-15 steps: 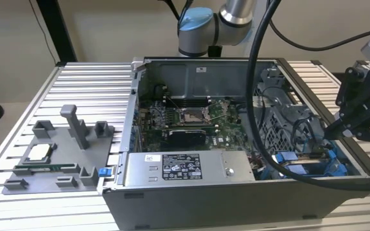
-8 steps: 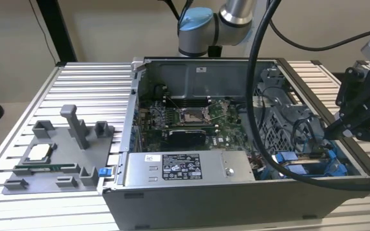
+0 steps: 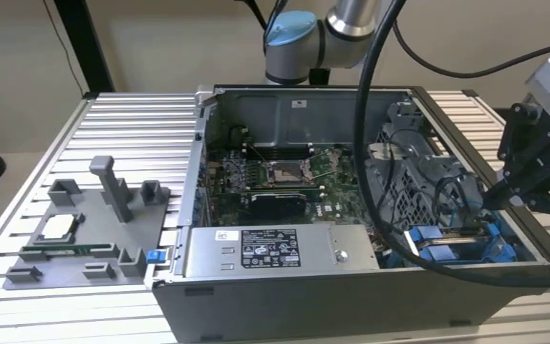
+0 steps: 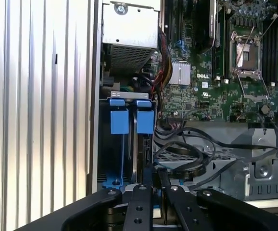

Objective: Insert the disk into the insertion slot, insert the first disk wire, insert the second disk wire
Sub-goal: 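Insert the second disk wire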

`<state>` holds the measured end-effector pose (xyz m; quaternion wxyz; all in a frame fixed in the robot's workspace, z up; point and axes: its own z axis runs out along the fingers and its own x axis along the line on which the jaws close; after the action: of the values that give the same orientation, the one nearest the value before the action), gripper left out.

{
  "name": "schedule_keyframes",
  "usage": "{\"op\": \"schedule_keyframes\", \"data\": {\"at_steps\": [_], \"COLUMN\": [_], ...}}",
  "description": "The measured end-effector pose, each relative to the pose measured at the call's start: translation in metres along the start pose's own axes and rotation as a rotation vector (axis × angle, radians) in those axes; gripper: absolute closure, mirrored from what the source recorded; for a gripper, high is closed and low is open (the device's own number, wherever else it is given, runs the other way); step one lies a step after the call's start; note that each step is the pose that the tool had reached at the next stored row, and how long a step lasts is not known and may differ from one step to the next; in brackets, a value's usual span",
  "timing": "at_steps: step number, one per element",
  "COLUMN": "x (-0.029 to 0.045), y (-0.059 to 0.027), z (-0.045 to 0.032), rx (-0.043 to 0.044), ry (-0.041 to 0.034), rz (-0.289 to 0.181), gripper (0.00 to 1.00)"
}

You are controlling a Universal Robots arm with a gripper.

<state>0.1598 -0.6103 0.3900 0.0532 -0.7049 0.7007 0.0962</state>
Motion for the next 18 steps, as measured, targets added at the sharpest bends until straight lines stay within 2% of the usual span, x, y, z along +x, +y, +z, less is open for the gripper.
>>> {"op": "schedule_keyframes", "data": {"at_steps": [4, 7, 13, 18], "x": [0.0004, 0.0008, -0.0010, -0.0034], "y": [0.0126, 0.0224, 0.0360, 0.0407], "z": [0.0029, 0.0057, 0.0119, 0.0178], "rx": [0.0476, 0.0768, 0.1176, 0.1387], "ry": [0.0008, 0.0028, 0.0105, 0.0194], "rz": [-0.010, -0.016, -0.025, -0.029], "gripper": [1.00, 1.00, 1.00, 1.00]}}
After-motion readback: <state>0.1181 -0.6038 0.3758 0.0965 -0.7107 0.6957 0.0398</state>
